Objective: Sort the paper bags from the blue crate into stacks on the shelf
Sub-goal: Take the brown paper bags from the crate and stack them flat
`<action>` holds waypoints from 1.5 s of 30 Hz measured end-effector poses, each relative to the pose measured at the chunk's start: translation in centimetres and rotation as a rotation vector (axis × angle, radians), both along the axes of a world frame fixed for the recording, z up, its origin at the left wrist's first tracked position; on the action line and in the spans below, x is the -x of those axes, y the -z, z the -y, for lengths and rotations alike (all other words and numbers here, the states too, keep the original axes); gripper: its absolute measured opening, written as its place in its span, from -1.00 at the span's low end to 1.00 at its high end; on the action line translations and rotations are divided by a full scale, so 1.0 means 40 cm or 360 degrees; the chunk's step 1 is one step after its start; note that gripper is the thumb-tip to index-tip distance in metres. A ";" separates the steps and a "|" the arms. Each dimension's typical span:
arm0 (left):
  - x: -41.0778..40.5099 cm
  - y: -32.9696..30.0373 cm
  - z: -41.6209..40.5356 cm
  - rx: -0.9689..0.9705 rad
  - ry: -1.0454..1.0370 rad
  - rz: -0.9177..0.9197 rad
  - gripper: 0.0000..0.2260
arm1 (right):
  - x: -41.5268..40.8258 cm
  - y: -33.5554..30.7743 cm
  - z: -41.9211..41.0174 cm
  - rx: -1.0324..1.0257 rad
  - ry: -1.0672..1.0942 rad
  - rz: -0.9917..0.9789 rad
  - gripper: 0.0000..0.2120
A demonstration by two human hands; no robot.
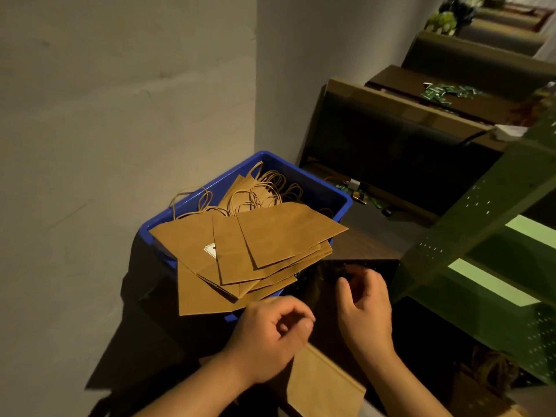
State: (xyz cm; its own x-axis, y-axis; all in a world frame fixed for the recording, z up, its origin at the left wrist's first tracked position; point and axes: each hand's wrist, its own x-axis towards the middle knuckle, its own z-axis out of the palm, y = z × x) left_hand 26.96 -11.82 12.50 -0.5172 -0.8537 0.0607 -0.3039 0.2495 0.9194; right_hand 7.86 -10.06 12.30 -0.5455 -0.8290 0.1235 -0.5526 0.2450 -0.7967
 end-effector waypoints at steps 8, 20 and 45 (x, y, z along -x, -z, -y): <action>-0.090 -0.049 0.152 -0.0309 -0.0872 -0.0431 -0.87 | -0.032 -0.081 0.111 -0.0093 -0.0591 -0.0586 -0.56; -0.139 0.020 0.279 -0.0673 -0.1083 0.0093 -0.82 | -0.053 -0.060 0.243 -0.0828 -0.1091 -0.1029 -0.40; -0.102 -0.099 0.290 -0.1383 -0.0969 0.0062 -0.40 | -0.114 -0.063 0.085 -0.0086 -0.1479 -0.1105 -0.60</action>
State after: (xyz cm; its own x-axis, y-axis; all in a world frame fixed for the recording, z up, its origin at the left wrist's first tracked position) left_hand 31.04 -23.41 16.45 0.0235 -0.7118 -0.7020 -0.1898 -0.6926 0.6959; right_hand 12.44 -13.45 14.81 0.4472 -0.8877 0.1095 -0.8513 -0.4600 -0.2525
